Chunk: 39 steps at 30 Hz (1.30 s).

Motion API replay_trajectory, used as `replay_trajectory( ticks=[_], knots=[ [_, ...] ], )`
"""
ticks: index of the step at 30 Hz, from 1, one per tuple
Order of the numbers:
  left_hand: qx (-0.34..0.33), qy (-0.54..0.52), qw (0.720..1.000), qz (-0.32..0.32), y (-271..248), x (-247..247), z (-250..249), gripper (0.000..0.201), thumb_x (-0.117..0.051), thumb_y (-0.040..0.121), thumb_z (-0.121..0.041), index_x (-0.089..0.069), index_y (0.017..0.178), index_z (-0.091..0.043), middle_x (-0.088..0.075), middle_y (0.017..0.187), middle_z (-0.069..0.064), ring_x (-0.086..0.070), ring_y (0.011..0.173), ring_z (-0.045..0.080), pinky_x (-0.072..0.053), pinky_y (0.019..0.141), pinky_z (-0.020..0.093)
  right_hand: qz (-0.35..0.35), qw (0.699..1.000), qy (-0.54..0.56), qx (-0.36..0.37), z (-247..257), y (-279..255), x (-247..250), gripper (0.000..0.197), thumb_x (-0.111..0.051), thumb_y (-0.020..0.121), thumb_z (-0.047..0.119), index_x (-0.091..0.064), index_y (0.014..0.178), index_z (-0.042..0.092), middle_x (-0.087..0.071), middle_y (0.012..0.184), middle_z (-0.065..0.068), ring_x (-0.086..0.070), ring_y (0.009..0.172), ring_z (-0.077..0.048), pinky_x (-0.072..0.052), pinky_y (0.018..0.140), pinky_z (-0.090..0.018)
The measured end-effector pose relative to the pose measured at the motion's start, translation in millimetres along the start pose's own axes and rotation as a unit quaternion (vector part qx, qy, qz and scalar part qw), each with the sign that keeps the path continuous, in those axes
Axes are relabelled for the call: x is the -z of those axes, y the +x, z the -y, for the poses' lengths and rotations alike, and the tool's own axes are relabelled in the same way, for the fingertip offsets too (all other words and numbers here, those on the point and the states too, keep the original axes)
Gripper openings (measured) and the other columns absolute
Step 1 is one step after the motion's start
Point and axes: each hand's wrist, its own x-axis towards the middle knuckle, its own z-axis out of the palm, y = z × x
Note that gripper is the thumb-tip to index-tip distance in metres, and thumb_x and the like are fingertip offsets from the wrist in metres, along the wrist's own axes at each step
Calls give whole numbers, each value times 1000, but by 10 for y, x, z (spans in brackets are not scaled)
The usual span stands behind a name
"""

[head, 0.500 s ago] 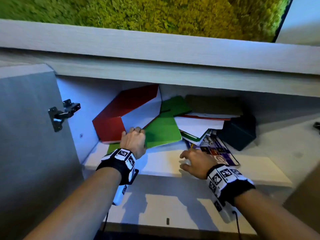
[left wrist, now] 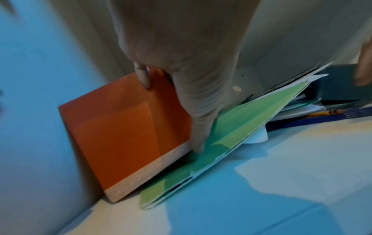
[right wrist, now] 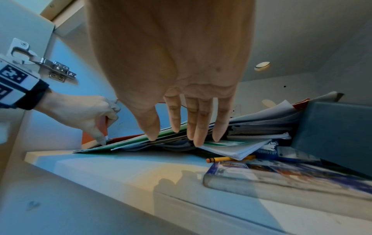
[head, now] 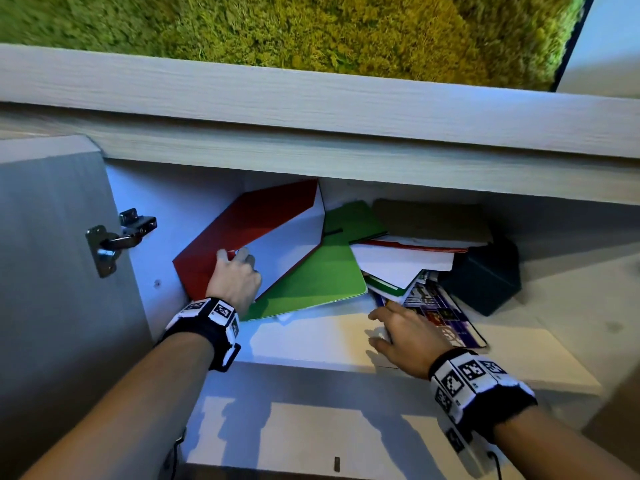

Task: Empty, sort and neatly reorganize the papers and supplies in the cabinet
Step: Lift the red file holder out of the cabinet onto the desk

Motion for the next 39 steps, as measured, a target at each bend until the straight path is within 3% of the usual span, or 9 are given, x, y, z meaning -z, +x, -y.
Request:
replay_trajectory(
  ticks=[5,10,15,18,24,26,29,33,39],
  knots=[
    [-33,-84,982,-169,-191,275,108,36,-68,58,-48,-66,72,-16,-58,81,0,-50,90,25,-28,70,39,-54,998,-4,33,59,69,105,57,-56,91,42,-34,139,22,-38,135,2,-55,110,-22,-48,88,-35],
    [-112,-119,928,-335,-354,894,162,24,-62,62,-38,-52,56,-17,-47,68,-1,-44,78,23,-26,66,39,-149,988,-12,49,159,220,396,85,-72,79,32,-22,146,18,-26,144,-2,-52,117,-29,-52,86,-42],
    [-164,-131,905,-370,-607,1190,320,23,-62,57,-33,-48,51,-17,-42,61,-2,-38,73,21,-26,64,38,-191,978,-62,59,152,272,807,92,-75,78,30,-17,149,26,-23,148,-5,-60,105,-33,-52,80,-41],
    [-184,-150,880,-412,-788,1352,381,28,-63,61,-31,-42,50,-16,-35,61,-1,-34,71,20,-23,64,37,-192,974,-104,57,83,280,907,79,-72,80,35,-28,146,31,-31,145,-3,-53,115,-30,-51,81,-40],
    [-202,-169,844,-467,-1095,1627,597,51,-70,75,-43,-31,56,-17,-26,65,-1,-31,68,19,-18,68,36,-200,957,-121,172,8,167,1034,20,-75,79,27,-72,98,26,-64,121,1,-61,105,-27,-51,75,-39],
    [-202,-160,840,-478,-1147,1667,676,55,-71,77,-48,-33,55,-15,-28,63,1,-32,67,20,-19,68,36,-191,956,-133,180,32,36,1097,10,-66,87,35,-69,94,28,-69,107,8,-64,97,-23,-51,70,-35],
    [-199,-140,838,-489,-1194,1714,831,57,-68,79,-53,-38,55,-13,-34,63,4,-40,64,23,-26,66,37,-176,953,-170,181,79,-190,1171,22,-48,95,44,-62,99,28,-68,97,7,-63,91,-23,-41,63,-31],
    [-187,-91,846,-490,-1188,1794,1073,52,-60,84,-53,-46,58,-10,-48,67,8,-49,67,27,-32,69,40,-170,952,-168,190,211,-489,1321,28,-47,95,46,-59,90,22,-69,92,3,-62,92,-26,-27,62,-30],
    [-139,-85,836,-523,-1120,1752,1364,46,-43,96,-34,-52,59,-9,-63,74,7,-62,71,28,-33,73,42,-178,956,-62,225,355,-786,1679,20,-63,88,42,-58,86,23,-64,71,1,-62,79,-25,-45,63,-36]
  ],
)
